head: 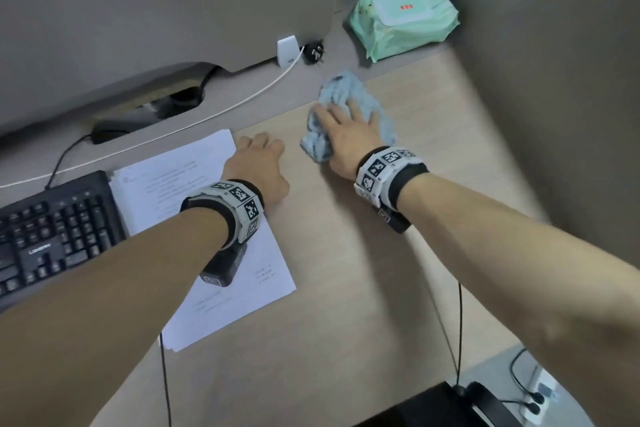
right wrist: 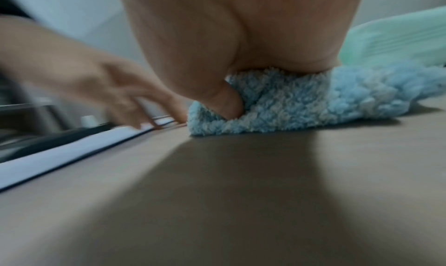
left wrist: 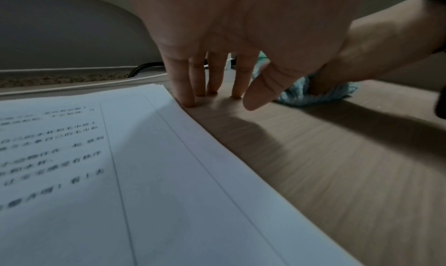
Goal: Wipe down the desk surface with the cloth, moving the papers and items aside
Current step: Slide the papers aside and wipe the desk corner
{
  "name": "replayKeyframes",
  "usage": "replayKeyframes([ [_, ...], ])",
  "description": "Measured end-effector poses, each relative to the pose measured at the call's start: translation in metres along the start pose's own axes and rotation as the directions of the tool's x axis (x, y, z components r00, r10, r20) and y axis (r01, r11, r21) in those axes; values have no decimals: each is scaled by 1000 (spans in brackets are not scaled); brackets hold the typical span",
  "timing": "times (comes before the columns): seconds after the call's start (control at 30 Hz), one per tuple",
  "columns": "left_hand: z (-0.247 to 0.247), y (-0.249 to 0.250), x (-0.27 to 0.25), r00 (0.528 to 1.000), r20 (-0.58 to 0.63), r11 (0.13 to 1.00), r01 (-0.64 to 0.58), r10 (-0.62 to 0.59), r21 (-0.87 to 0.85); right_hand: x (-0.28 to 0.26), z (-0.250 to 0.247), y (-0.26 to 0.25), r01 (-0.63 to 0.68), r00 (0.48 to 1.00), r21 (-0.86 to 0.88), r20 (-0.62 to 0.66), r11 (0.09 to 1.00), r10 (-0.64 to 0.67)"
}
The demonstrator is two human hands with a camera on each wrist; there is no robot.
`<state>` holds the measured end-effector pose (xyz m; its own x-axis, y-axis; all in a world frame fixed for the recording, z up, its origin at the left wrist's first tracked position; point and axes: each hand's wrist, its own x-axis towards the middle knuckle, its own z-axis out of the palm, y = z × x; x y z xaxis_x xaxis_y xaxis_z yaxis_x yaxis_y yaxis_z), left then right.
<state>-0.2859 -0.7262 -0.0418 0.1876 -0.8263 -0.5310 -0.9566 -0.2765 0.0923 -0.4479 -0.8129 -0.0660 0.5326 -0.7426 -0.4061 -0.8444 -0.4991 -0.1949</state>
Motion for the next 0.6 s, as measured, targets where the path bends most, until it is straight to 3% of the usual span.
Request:
replayKeyframes([
  [0.07,1,0,0,1000,3,1000,-4,4,10,-19,16,-24,123,992,-67,45,990,-120],
  [0.13,2,-2,1,1000,7,1000,-12,12,11,-29,20,-15,131,991,-74,37,989,-128],
  [0.23,5,-4,-1,1000,14,1000,-10,10,0,-34,14,32,-70,998,-1,-10,998,70],
  [0.33,11,-2,-4,1000,12,1000,-14,14,-21,-39,2,78,-347,934,120,-45,930,354],
  [0.4,13,1,-6,1000,11,1000,-10,10,-23,-46,3,77,-416,906,143,-27,898,423],
  [0.57,15,13,0,999,3,998,46,-46,-48,-92,43,32,-225,973,83,-25,971,227],
  [0.6,15,18,2,998,-8,996,64,-65,-64,-102,47,37,-234,971,93,-36,968,238],
])
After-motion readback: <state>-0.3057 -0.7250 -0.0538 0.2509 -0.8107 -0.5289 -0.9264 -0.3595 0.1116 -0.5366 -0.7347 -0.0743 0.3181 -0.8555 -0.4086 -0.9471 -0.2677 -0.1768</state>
